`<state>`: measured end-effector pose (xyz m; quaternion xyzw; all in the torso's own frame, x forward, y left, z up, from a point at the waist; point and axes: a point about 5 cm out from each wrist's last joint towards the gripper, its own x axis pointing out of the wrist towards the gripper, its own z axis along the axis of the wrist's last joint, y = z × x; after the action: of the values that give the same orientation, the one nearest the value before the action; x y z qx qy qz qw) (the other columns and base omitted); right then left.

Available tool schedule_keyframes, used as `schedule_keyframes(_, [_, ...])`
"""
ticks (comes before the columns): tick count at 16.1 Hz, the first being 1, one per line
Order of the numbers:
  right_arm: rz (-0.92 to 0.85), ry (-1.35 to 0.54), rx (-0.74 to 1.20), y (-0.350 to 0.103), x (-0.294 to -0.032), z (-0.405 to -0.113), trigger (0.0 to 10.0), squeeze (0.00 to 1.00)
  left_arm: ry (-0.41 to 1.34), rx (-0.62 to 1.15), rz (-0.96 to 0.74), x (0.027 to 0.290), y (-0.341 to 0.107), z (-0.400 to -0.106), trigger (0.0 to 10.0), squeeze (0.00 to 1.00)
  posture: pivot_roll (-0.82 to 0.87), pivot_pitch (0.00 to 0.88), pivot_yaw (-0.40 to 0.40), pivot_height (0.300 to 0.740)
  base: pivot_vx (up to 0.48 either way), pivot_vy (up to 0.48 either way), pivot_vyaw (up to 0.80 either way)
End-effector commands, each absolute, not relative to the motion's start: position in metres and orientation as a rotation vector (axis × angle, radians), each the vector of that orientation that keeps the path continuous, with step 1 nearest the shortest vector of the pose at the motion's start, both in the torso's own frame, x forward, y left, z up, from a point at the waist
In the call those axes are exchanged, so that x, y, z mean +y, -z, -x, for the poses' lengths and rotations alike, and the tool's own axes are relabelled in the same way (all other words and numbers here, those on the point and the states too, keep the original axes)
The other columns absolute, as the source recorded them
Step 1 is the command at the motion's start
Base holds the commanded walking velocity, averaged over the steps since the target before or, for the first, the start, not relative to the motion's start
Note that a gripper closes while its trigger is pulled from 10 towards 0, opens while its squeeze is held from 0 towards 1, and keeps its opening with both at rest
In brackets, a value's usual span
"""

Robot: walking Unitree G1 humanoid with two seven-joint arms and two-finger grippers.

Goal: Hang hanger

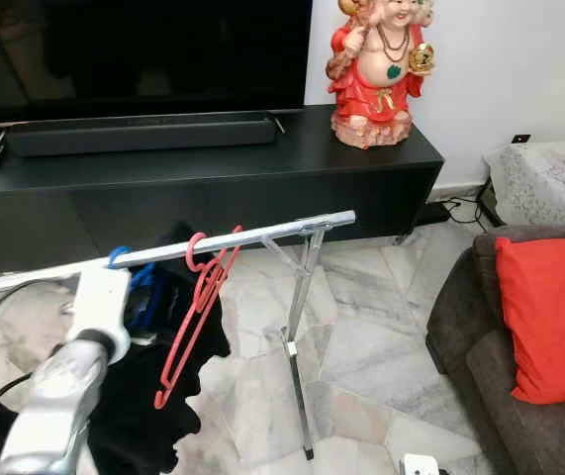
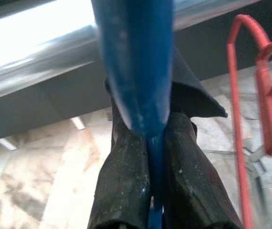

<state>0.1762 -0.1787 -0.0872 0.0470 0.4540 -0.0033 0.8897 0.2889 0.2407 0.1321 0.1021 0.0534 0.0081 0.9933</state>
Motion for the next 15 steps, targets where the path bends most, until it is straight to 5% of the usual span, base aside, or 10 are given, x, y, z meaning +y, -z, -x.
schedule_keyframes(1, [-0.094, 0.007, 0.959, 0.089, -0.178, -0.172, 10.0, 0.0, -0.037, 0.053, -0.24, 0.246, -0.145, -0.279, 0.0, 0.0, 0.07, 0.114, -0.039, 0.74, 0.0, 0.0, 0.0])
schedule_keyframes(7, [-0.092, 0.006, 0.954, 0.088, -0.178, -0.174, 10.0, 0.0, -0.052, 0.121, -0.294, 0.253, -0.127, -0.25, 0.0, 0.0, 0.07, 0.103, -0.038, 0.74, 0.0, 0.0, 0.0])
schedule_keyframes(8, [-0.09, 0.004, 0.955, 0.088, -0.178, -0.174, 10.0, 0.0, -0.04, 0.252, -0.38, 0.258, -0.096, -0.238, 0.0, 0.0, 0.08, 0.097, -0.036, 0.74, 0.0, 0.0, 0.0])
schedule_keyframes(9, [-0.09, 0.002, 0.955, 0.088, -0.178, -0.174, 10.0, 0.0, -0.065, 0.289, -0.39, 0.261, -0.084, -0.234, 2.6, 0.0, 0.07, 0.094, -0.035, 0.74, 0.0, 0.0, 0.0])
schedule_keyframes(10, [-0.091, 0.002, 0.954, 0.088, -0.177, -0.174, 10.0, 0.0, -0.099, 0.328, -0.371, 0.263, -0.072, -0.23, 10.0, 0.0, 0.07, 0.087, -0.033, 0.74, 0.0, 0.0, 0.0])
schedule_keyframes(15, [-0.086, 0.012, 0.942, 0.088, -0.18, -0.174, 10.0, 0.0, -0.199, 0.176, -0.312, 0.248, -0.083, -0.235, 10.0, 0.0, 0.06, 0.063, -0.031, 0.74, 0.0, 0.0, 0.0])
